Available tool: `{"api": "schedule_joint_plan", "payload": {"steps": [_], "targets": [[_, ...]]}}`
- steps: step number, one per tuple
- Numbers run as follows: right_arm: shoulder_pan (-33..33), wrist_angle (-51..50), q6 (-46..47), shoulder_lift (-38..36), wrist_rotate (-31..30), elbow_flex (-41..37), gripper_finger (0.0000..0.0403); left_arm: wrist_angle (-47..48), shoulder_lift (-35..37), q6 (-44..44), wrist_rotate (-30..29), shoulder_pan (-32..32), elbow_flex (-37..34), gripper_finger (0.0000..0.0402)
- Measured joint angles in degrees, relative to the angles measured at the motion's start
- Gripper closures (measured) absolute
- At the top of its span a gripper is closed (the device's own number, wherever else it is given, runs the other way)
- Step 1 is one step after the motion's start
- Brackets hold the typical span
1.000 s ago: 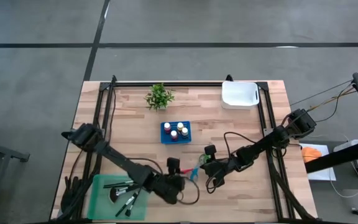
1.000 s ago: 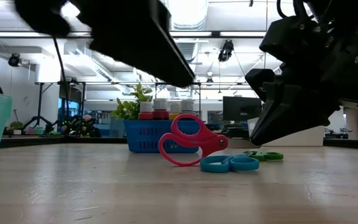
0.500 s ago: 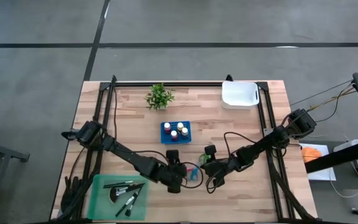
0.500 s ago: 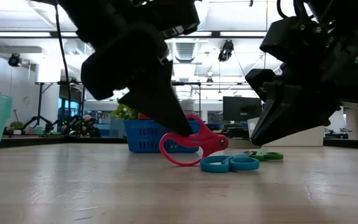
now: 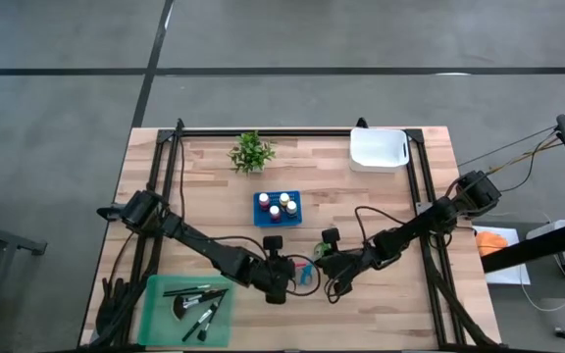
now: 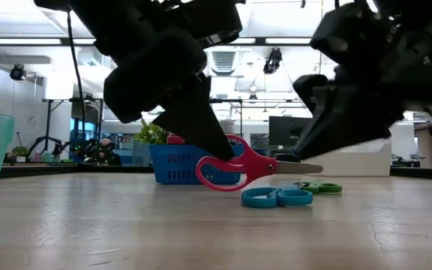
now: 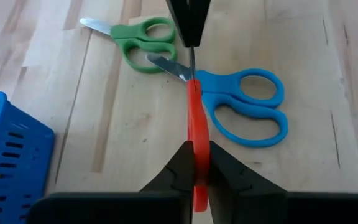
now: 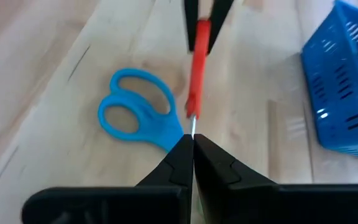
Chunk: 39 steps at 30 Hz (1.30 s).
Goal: Pick & Place Paint Supplies
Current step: Put the red scissor into the white bin
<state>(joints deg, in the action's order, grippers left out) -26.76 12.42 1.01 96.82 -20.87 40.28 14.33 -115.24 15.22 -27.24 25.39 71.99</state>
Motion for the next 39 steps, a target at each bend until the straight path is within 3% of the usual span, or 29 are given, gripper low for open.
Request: {"api": "schedule_joint_plan", "payload": {"steps": [4,13,19,26,30,35,39], "targets": [[0.0,0.0,0.2,-0.8,-0.1,0.6,0.0365,-0.3,0.0,-0.2,0.0,0.0,0.0,0.0378],[0.0,-0.3,0.4,-0.3,-0.3,0.7,0.0242,-1.3,0.2,-0.4,-1.1,0.0,0.1,0.0379],[0.0,-2.2,1.9,-0.3,-1.8,0.7,0.0220,-2.5,1.5,-1.8,-1.7,0.4,0.1,0.0379],[-0.1,-2.6,1.6,-0.3,-3.5,0.7,0.0234,-2.7,2.0,-1.9,-1.7,0.5,0.1,0.0379],[-0.1,-3.0,1.4,-0.3,-3.5,1.0,0.0282,-2.7,2.0,-1.9,-1.8,0.5,0.1,0.0379],[-0.3,-3.9,-0.8,-0.3,-3.4,1.6,0.0379,-2.8,2.0,-1.9,-2.1,0.5,0.1,0.0379],[-0.6,-4.1,-1.4,-0.3,-3.5,2.0,0.0393,-2.7,2.0,-1.7,-2.0,0.5,0.1,0.0379]]}}
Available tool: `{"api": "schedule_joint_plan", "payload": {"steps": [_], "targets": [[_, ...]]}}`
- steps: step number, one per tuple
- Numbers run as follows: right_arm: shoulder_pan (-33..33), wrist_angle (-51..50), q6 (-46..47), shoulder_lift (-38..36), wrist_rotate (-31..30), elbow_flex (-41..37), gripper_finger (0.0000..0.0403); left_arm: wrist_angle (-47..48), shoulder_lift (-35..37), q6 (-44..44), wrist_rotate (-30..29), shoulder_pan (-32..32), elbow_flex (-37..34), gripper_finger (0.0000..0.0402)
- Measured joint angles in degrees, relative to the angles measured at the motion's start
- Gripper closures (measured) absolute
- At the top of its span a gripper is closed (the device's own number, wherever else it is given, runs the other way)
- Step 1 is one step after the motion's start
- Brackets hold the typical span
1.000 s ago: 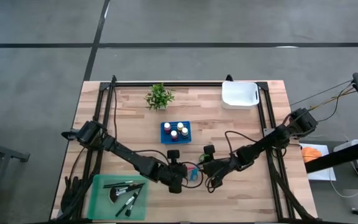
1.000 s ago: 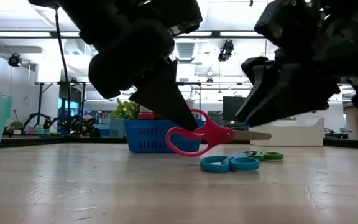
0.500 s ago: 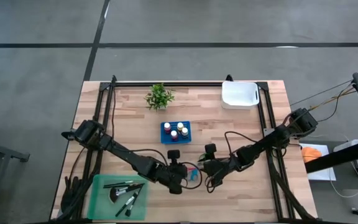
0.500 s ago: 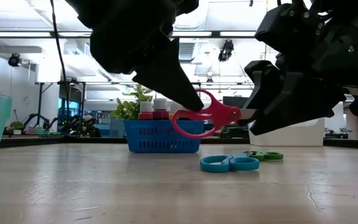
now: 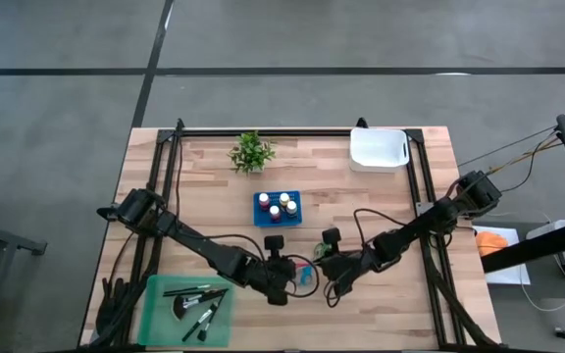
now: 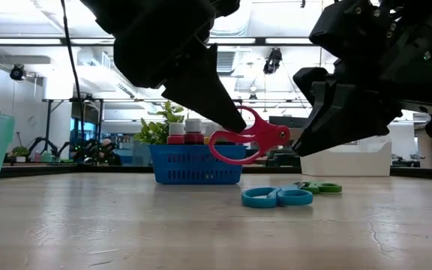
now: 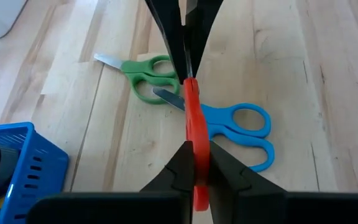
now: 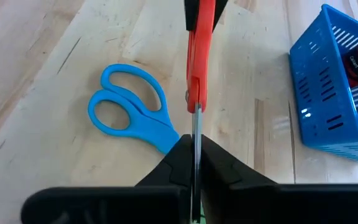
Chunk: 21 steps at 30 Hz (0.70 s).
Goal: Pick & Place Paint Supplies
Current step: Put the red scissor into the white bin
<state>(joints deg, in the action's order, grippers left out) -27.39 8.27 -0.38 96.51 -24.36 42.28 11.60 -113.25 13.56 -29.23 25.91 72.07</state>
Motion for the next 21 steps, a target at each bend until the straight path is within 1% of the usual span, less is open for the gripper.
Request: {"api": "schedule_joint_plan", "payload": {"steps": [3,6,11,14,18,21], "targets": [[-0.3,-0.6,0.1,0.0,-0.1,0.3,0.0394,-0.2,0.0,0.5,0.3,0.0,0.0,0.0361],[-0.2,-0.4,0.2,0.0,-0.3,0.4,0.0395,0.1,0.1,0.4,0.5,0.1,0.0,0.0315],[-0.2,-0.6,0.3,0.1,-1.2,0.4,0.0395,0.8,2.3,-2.8,0.5,1.5,0.0,0.0237],[-0.2,-1.0,0.3,0.1,-2.0,0.4,0.0395,1.8,4.3,-3.1,0.5,2.8,0.0,0.0202],[-0.4,-3.6,2.0,-1.1,-10.5,0.4,0.0395,4.3,6.8,-3.1,0.4,5.1,0.0,0.0179],[-0.3,-10.6,7.3,-4.1,-19.4,0.9,0.0396,7.6,8.4,-2.7,0.5,7.6,0.0,0.0176]]}}
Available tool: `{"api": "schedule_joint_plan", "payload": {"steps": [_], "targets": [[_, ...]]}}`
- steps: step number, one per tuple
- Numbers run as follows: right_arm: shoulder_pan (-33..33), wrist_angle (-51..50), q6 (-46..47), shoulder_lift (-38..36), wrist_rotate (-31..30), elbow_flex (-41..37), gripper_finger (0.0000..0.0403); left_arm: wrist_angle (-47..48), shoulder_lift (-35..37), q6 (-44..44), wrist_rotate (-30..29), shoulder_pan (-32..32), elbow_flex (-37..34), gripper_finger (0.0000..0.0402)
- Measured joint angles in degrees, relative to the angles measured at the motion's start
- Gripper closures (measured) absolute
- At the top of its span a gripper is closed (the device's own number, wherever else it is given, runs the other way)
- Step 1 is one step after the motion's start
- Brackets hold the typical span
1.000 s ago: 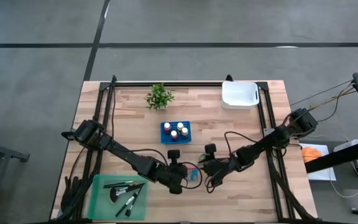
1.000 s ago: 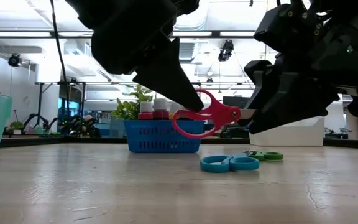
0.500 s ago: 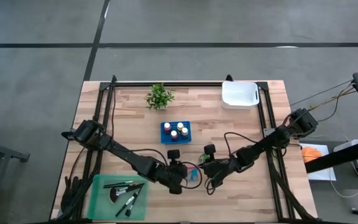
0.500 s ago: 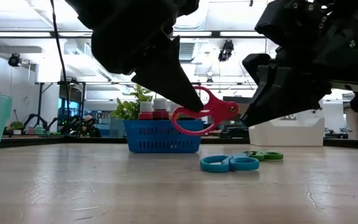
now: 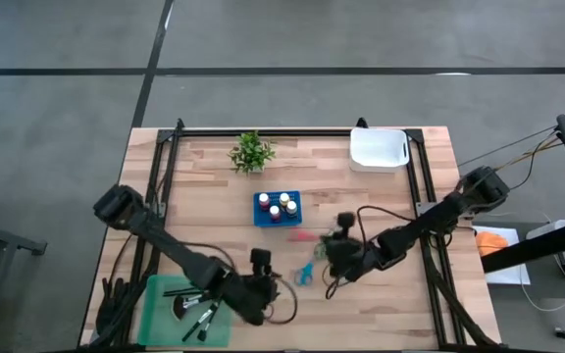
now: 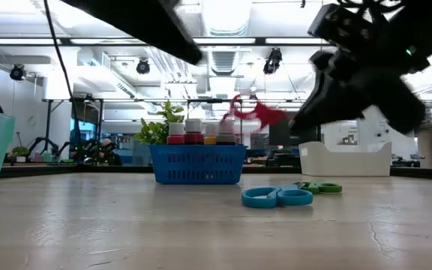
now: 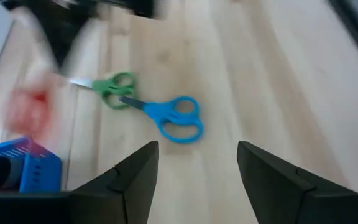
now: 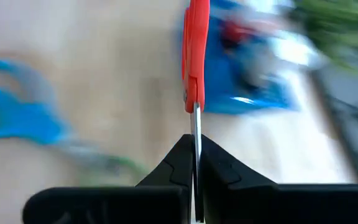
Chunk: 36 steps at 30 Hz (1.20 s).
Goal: Pick & Place Paint Supplies
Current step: Put the red scissor into the white bin
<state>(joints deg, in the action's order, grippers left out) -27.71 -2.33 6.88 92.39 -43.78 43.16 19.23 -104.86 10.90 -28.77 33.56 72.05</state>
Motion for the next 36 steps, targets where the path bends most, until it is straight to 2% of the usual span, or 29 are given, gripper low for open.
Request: {"api": "schedule_joint_plan", "payload": {"steps": [2,5,7,11,13,15,22,27,36], "targets": [[0.4,-5.6,4.2,-2.1,-7.1,1.0,0.0396,2.4,1.0,1.2,-0.9,1.5,-0.1,0.0175],[2.1,-12.1,7.1,-5.7,-14.3,2.9,0.0396,5.9,2.4,3.5,-7.2,3.4,-0.1,0.0175],[4.9,-17.3,11.2,-8.3,-15.8,5.4,0.0396,7.9,3.6,4.5,-11.7,4.2,-0.1,0.0175],[14.9,-37.1,25.3,-13.1,-15.4,10.8,0.0396,9.7,6.2,6.0,-17.6,5.0,-0.1,0.0175],[20.3,-46.5,29.9,-14.7,-14.3,12.0,0.0396,10.0,7.6,5.7,-20.6,5.0,-0.1,0.0175],[25.5,-50.7,30.5,-16.4,-11.9,12.5,0.0396,10.4,8.8,4.1,-23.5,5.0,-0.1,0.0174],[40.3,-51.6,25.6,-20.6,2.9,9.7,0.0396,10.4,13.3,-4.7,-28.0,4.7,-0.1,0.0174],[48.2,-53.6,22.4,-20.1,5.4,9.1,0.0396,10.2,15.8,-7.8,-33.4,4.3,-0.1,0.0174],[58.7,-54.8,13.2,-19.5,10.5,9.1,0.0396,10.2,16.7,-9.6,-33.8,3.4,-0.1,0.0174]]}}
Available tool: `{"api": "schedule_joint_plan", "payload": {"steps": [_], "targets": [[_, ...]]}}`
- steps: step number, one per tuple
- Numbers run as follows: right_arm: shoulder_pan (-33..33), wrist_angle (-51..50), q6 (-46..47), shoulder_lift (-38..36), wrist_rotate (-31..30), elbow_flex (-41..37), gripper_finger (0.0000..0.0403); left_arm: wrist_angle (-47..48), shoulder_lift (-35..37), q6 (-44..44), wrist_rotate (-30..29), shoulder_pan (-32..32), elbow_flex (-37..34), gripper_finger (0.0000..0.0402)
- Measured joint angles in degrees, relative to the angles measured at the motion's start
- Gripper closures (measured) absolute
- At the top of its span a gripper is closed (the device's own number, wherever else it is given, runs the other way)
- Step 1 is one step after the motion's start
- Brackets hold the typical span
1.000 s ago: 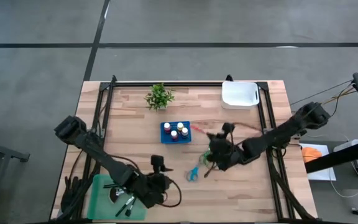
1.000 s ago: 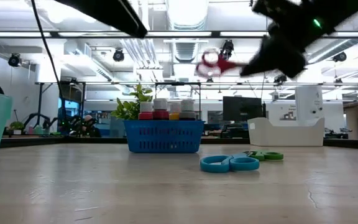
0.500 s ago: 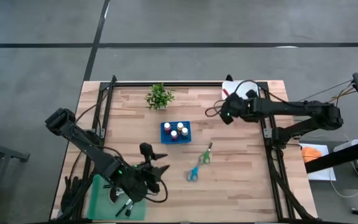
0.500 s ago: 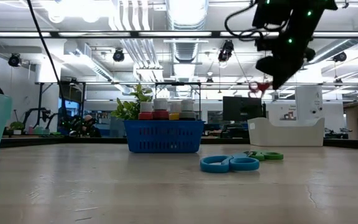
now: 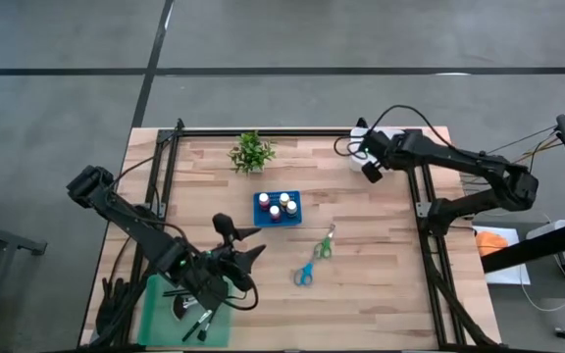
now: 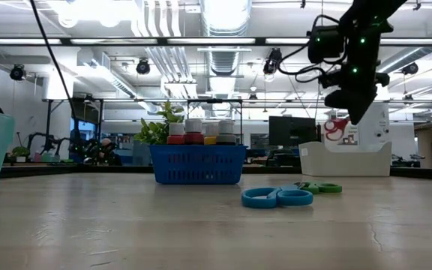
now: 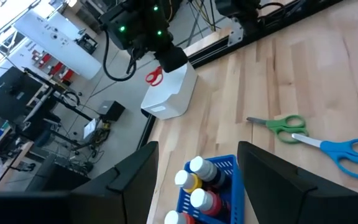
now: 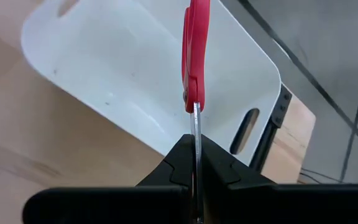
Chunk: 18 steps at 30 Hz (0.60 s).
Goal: Pick & Place Paint Supplies
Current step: Put the red scissor into the white bin
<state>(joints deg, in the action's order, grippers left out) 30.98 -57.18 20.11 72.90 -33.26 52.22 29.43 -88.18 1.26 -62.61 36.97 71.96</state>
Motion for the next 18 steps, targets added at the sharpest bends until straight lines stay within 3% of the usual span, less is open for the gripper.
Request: {"api": "schedule_joint_plan", "payload": {"steps": [7,18], "targets": [[3.3,2.2,-11.6,0.0,2.0,-2.0,0.0396,-0.1,0.0,0.2,0.6,0.0,-0.3,0.0174],[6.5,14.8,-24.9,0.1,2.9,-9.1,0.0395,-0.5,0.0,0.7,1.8,0.0,-0.3,0.0174]]}}
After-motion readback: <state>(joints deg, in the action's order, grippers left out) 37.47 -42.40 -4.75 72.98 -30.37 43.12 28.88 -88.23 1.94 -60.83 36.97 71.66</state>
